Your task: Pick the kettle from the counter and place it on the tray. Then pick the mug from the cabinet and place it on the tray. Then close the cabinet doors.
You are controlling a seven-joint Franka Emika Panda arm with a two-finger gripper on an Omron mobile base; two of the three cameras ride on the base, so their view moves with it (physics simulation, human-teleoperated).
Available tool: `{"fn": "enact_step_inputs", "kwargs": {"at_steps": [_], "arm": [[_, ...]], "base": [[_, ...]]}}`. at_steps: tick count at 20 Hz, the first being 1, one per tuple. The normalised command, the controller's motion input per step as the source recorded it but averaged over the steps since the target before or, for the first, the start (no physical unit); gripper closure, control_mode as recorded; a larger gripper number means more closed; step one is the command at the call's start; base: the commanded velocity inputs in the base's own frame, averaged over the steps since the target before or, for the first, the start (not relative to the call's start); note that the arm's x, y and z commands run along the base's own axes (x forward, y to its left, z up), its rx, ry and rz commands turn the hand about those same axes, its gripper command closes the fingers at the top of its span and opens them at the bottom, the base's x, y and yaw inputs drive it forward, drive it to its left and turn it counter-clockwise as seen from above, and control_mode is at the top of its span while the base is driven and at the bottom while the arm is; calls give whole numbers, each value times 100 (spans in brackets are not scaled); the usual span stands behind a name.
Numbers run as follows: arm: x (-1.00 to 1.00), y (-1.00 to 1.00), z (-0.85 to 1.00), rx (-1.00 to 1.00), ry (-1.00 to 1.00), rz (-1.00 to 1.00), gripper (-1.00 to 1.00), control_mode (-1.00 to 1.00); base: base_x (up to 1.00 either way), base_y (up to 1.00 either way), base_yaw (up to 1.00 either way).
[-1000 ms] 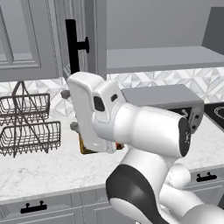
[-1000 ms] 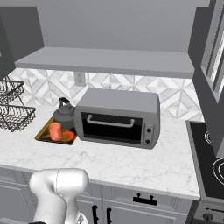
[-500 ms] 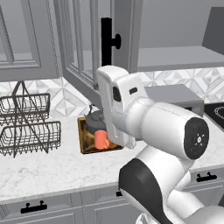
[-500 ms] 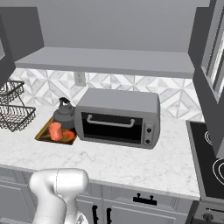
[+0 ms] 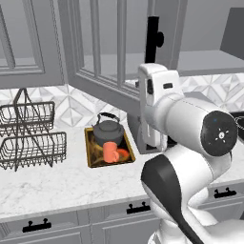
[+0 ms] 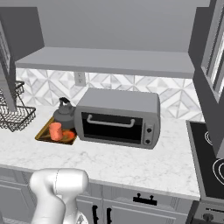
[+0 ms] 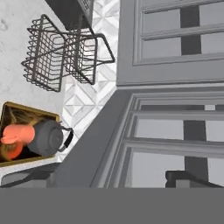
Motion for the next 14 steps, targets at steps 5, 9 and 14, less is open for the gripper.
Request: {"fn": "enact_step_inputs", "kwargs": {"at_steps": [5,9,14], "arm": [[52,-60,0,0,7,-22,-100,-100],[58,-49,0,-1,6,-20,-100,-100],[73,-44,0,-1,8,-19,-100,-100]], "base": [[0,0,0],[0,0,0],[0,0,0]]}}
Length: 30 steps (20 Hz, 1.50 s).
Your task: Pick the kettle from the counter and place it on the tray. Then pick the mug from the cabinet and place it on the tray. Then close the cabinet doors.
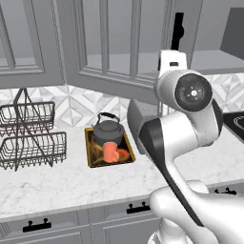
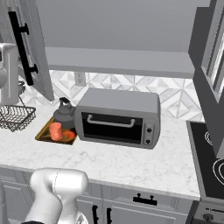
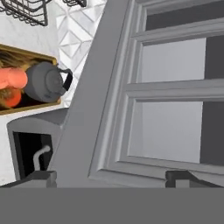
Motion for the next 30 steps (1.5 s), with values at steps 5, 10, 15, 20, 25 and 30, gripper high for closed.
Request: {"fn": "enact_step_inputs", "kwargs": {"at_steps": [5,10,15,20,25,30], "arm": [[88,-35,-2,0,8,-11,-100,-100],[88,-25,-15,0,2,0,-100,-100],[84,-24,-15,0,0,0,-100,-100],[87,-20,-22,0,0,0,-100,-100],[80,-11,-16,0,0,3,-100,-100],[60,-1,-6,0,0,7,-100,-100]], "base": [[0,0,0],[0,0,0],[0,0,0],[0,0,0],[0,0,0],[0,0,0]]}}
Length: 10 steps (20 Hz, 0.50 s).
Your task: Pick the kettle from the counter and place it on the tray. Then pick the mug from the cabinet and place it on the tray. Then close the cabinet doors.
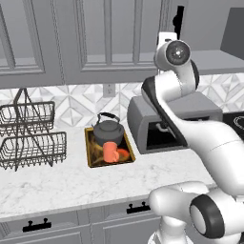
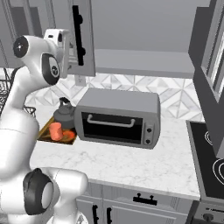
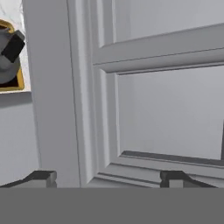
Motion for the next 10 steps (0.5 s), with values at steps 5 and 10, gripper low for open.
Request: {"fn": "enact_step_inputs", "kwargs": {"at_steps": [5,10], "arm": [[53,0,-8,0,0,8,-100,-100],[36,2,-14,0,0,7,-100,-100]], "base": [[0,0,0],[0,0,0]]}}
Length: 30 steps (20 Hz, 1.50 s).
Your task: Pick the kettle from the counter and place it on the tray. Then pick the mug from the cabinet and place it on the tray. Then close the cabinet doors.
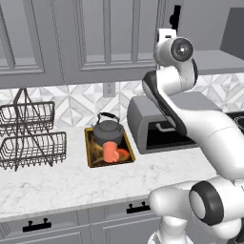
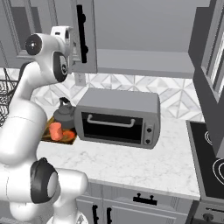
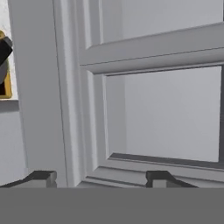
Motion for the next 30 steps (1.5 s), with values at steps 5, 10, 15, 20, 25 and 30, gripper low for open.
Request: {"fn": "enact_step_inputs", "kwargs": {"at_steps": [5,10,15,20,25,30], "arm": [[14,11,-16,-6,0,9,-100,-100],[-7,27,-3,-9,0,14,-100,-100],[-18,26,2,-5,2,13,-100,-100],[-58,2,9,-8,1,3,-100,-100],[-76,5,15,-4,0,0,-100,-100],[-66,1,9,0,1,0,-100,-100]], "base": [[0,0,0],[0,0,0],[0,0,0],[0,0,0],[0,0,0],[0,0,0]]}}
